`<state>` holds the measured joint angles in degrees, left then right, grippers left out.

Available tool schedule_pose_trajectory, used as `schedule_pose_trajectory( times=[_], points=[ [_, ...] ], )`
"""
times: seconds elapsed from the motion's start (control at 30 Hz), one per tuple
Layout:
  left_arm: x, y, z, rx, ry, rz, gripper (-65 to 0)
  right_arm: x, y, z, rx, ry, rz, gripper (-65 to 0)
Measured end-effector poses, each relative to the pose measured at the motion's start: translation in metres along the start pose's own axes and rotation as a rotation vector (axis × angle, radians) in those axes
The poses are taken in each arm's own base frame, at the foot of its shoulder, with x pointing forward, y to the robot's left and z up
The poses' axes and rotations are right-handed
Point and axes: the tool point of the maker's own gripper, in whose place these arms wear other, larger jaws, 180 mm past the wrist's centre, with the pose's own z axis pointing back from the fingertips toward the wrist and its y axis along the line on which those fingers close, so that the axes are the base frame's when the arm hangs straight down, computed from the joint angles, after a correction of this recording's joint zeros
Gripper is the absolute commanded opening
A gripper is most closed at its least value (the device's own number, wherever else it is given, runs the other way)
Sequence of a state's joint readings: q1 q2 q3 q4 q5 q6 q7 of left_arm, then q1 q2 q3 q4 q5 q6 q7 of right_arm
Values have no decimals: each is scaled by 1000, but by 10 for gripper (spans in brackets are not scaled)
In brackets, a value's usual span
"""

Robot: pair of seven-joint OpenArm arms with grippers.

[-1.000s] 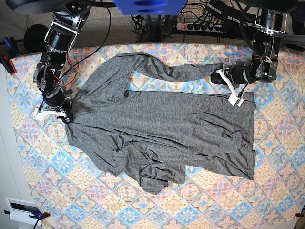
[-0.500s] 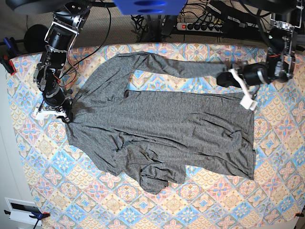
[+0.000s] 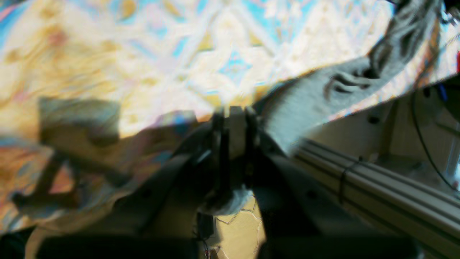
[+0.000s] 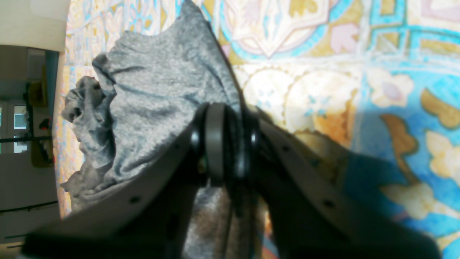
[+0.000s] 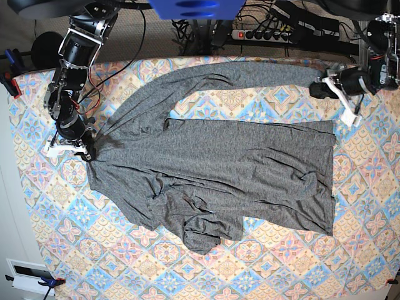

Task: Layout the t-shirt on the table in an organized manner, then fold the t-shirt properly
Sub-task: 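Grasp the grey sleeve cuff with the left gripper and pull it outward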

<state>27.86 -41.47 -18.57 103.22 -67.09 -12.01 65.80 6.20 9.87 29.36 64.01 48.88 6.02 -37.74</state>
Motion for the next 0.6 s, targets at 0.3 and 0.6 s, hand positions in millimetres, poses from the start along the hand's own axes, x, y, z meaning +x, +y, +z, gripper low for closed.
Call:
schedule_pose_trajectory(
  times=[0.3,0.6],
  points=[
    [3,7,7,21,-23,13,-650,-1,3,0,13,4,-6,-467],
    [4,7,7,21,-28,12,-650,2,5,10,9,5,40,-328]
  ],
)
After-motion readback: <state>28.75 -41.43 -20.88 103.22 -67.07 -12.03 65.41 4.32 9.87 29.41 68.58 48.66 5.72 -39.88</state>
